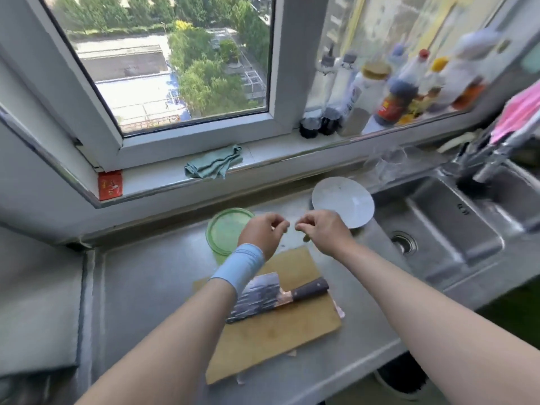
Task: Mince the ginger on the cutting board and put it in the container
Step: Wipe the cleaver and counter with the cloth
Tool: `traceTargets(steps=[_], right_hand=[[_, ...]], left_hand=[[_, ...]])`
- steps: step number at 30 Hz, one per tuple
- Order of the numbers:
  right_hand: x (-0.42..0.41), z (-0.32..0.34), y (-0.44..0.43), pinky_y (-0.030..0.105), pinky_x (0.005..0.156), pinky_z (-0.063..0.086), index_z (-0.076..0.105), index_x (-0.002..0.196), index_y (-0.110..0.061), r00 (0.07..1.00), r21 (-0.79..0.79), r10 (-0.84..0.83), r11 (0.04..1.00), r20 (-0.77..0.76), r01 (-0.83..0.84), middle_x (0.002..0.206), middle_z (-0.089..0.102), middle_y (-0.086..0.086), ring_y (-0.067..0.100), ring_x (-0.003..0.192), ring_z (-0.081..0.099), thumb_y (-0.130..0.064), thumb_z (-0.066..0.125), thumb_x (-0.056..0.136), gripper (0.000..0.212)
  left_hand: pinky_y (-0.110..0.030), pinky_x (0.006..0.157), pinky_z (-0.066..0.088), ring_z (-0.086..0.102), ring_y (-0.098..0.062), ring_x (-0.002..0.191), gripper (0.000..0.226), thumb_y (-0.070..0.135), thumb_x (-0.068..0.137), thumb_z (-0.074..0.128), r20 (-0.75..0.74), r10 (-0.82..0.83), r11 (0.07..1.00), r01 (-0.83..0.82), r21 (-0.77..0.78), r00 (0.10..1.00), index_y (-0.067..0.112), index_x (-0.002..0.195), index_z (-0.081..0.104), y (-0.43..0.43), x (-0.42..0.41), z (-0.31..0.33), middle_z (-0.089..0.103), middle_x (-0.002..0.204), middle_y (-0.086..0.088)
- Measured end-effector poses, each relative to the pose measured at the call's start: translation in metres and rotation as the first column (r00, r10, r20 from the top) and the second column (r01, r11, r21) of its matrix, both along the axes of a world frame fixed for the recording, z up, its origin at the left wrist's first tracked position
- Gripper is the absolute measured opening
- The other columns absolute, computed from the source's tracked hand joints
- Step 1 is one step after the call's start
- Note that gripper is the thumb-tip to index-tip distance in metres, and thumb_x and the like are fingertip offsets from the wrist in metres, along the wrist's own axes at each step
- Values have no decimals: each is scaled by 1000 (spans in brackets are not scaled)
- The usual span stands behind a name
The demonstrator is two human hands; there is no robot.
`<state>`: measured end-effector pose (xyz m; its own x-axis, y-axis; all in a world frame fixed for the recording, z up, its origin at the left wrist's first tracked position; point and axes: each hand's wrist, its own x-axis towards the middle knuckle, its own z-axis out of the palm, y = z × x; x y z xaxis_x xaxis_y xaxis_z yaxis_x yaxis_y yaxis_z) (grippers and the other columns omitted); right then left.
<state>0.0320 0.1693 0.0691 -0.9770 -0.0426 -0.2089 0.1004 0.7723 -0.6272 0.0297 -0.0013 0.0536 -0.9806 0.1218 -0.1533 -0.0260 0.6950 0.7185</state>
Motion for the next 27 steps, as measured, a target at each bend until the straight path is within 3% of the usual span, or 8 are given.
traceTargets(steps=[6, 12, 14, 16, 19, 21, 24, 27], right_hand=[[82, 28, 150, 15, 58, 42, 78, 80, -23, 977, 72, -203, 977, 68, 199, 75, 68, -14, 6, 76, 63, -25, 79, 82, 3], [182, 19, 311, 21, 68, 43, 78, 80, -21, 929, 164, -305, 948, 211, 274, 78, 69, -12, 7, 79, 63, -26, 82, 81, 6], [212, 12, 354, 23, 64, 46, 76, 79, -22, 922, 177, -330, 938, 201, 297, 78, 70, -11, 9, 76, 64, -25, 82, 80, 7], [235, 6, 387, 29, 71, 53, 73, 76, -25, 923, 198, -333, 935, 195, 295, 78, 68, -10, 11, 78, 64, -24, 81, 77, 9], [259, -5, 421, 34, 80, 56, 67, 74, -31, 919, 227, -304, 941, 250, 250, 78, 65, -13, 10, 80, 63, -24, 77, 74, 12], [269, -11, 437, 32, 83, 56, 69, 76, -34, 920, 249, -271, 947, 281, 203, 79, 65, -17, 8, 85, 64, -25, 75, 76, 11], [279, -14, 452, 32, 89, 55, 76, 89, -34, 923, 247, -250, 952, 293, 180, 87, 64, -20, 8, 95, 65, -23, 69, 81, 16], [282, -11, 459, 30, 83, 55, 78, 82, -33, 917, 250, -282, 944, 281, 214, 87, 68, -21, 7, 92, 65, -26, 68, 82, 12]], left_hand=[[-27, 80, 50, 63, -11, 91, 14, 39, 91, 64, 22, -266, 964, 266, -22, 964, 30, 96, 74, 146, 59, 18, 72, 98, 14], [-27, 83, 49, 64, -17, 99, 17, 40, 89, 67, 109, -409, 905, 418, -81, 906, 29, 99, 75, 311, 123, 15, 71, 107, 7], [-26, 82, 51, 65, -18, 96, 13, 38, 85, 69, 152, -432, 885, 451, -117, 889, 30, 92, 76, 361, 146, 11, 72, 101, 7], [-28, 78, 52, 64, -18, 87, 6, 36, 80, 70, 202, -433, 874, 464, -143, 878, 30, 80, 69, 401, 167, 5, 70, 91, 9], [-30, 73, 51, 60, -19, 81, 12, 34, 83, 68, 241, -481, 830, 526, -185, 843, 28, 81, 57, 437, 193, -2, 62, 85, 8], [-31, 82, 53, 62, -19, 90, 6, 28, 89, 63, 274, -525, 785, 583, -210, 806, 29, 95, 63, 450, 204, -4, 65, 95, 7], [-30, 92, 51, 63, -17, 102, 24, 23, 94, 58, 346, -548, 742, 634, -220, 761, 30, 115, 66, 461, 211, -7, 67, 111, 6], [-29, 91, 51, 64, -16, 98, 21, 23, 95, 59, 381, -532, 741, 633, -225, 757, 26, 112, 71, 470, 215, -3, 70, 108, 5]])
